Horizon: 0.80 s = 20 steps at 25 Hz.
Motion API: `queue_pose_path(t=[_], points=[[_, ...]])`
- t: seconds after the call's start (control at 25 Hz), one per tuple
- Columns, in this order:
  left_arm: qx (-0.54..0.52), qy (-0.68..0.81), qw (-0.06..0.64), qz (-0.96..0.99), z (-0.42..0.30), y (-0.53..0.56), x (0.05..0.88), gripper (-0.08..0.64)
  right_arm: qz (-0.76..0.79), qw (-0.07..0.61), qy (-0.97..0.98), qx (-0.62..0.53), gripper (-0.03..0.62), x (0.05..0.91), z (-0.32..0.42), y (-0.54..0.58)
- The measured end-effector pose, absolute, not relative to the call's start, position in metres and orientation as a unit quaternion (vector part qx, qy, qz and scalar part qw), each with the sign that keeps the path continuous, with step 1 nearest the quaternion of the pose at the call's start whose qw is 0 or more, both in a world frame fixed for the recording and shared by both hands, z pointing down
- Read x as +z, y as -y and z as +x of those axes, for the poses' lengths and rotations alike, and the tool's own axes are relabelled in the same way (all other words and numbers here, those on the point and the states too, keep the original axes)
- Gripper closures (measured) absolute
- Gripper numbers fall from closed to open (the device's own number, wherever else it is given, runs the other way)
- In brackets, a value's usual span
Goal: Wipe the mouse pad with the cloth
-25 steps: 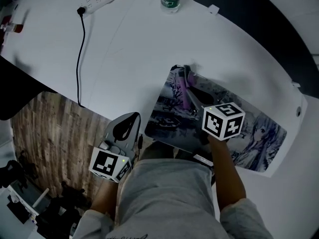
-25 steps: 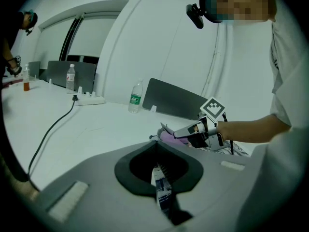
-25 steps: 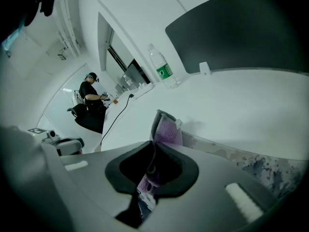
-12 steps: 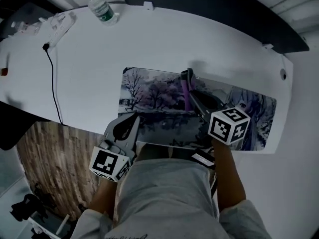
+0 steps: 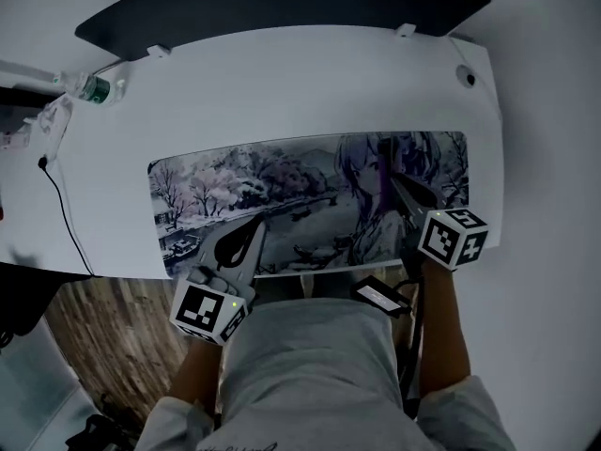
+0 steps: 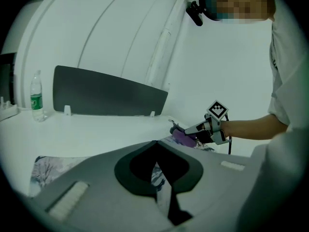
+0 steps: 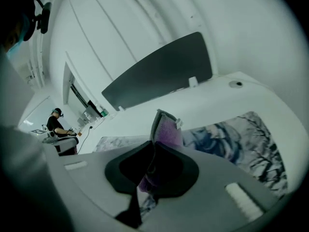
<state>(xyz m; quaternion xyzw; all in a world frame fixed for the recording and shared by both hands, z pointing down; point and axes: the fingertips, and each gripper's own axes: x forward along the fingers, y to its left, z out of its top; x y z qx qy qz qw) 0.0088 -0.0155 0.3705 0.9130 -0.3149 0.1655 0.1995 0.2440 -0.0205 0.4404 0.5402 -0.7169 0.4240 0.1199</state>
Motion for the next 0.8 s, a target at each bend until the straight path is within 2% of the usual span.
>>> queue_pose_path(t=[0.2,0.4,0.8], points=[[0.169,0.289,0.202,0.92,0.071,0.003,0.372,0.541,0.593,0.126,0.672,0.425,0.557,0.445,0.348,-0.015],[0.173,0.268,0.211,0.924,0.121,-0.013,0.375,0.541,0.624,0.136,0.64,0.427,0.557,0.45,0.42,-0.044],[0.172,0.256,0.213,0.927,0.167,-0.032,0.384,0.541,0.612,0.158,0.619,0.466,0.553,0.497,0.457,-0.083]])
